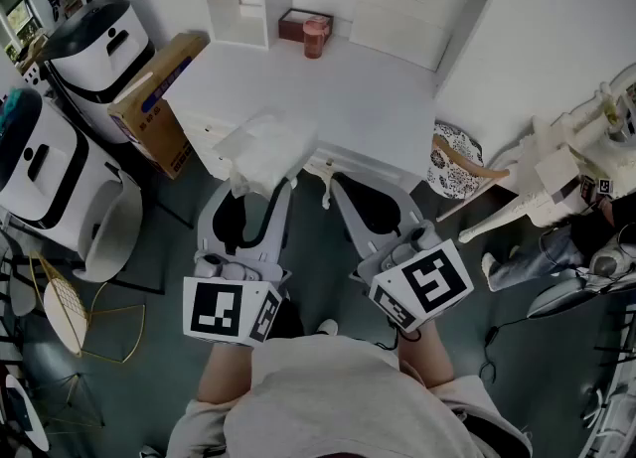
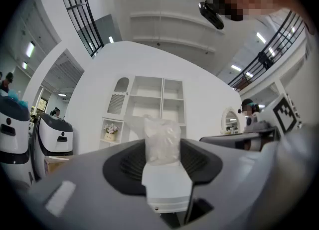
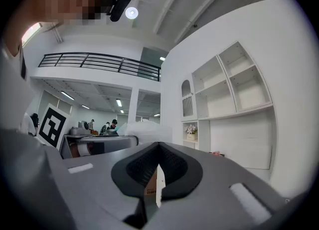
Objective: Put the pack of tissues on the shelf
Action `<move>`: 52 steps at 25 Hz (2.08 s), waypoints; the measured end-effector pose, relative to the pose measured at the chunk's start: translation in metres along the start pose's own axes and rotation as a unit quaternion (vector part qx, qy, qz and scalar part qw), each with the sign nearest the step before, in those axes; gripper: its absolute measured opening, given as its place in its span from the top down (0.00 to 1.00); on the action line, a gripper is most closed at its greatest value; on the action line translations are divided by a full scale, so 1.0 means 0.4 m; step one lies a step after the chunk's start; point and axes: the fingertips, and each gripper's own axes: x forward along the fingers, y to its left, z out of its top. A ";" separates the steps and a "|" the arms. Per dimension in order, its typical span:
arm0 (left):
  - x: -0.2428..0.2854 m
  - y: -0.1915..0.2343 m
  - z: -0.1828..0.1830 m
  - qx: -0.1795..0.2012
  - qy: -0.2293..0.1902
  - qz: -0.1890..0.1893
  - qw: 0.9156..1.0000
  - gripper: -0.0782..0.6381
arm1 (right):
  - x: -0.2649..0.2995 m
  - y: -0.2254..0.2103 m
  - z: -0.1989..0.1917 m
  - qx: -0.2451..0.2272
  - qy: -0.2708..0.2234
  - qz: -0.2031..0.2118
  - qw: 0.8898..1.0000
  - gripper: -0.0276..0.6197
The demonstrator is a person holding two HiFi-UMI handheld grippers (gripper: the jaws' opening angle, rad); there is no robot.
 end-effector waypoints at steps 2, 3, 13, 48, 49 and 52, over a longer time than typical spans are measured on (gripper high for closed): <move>-0.001 0.003 0.000 -0.001 0.000 0.000 1.000 0.62 | 0.001 0.003 0.000 0.000 0.001 0.000 1.000 0.95; -0.002 0.004 0.000 -0.001 -0.001 0.000 1.000 0.62 | 0.002 0.004 -0.001 0.000 0.001 0.000 1.000 0.95; 0.015 0.037 -0.005 0.000 -0.001 -0.008 1.000 0.62 | 0.040 0.008 -0.006 -0.003 0.003 -0.007 1.000 0.95; 0.300 0.361 -0.029 -0.008 -0.003 -0.085 0.996 0.62 | 0.440 -0.094 -0.026 0.022 0.001 -0.078 0.997 0.96; 0.309 0.364 -0.034 -0.007 -0.002 -0.085 0.996 0.62 | 0.446 -0.102 -0.029 0.023 0.001 -0.079 0.997 0.96; 0.331 0.376 -0.045 -0.004 -0.003 -0.082 0.997 0.62 | 0.468 -0.120 -0.039 0.023 -0.002 -0.075 0.997 0.96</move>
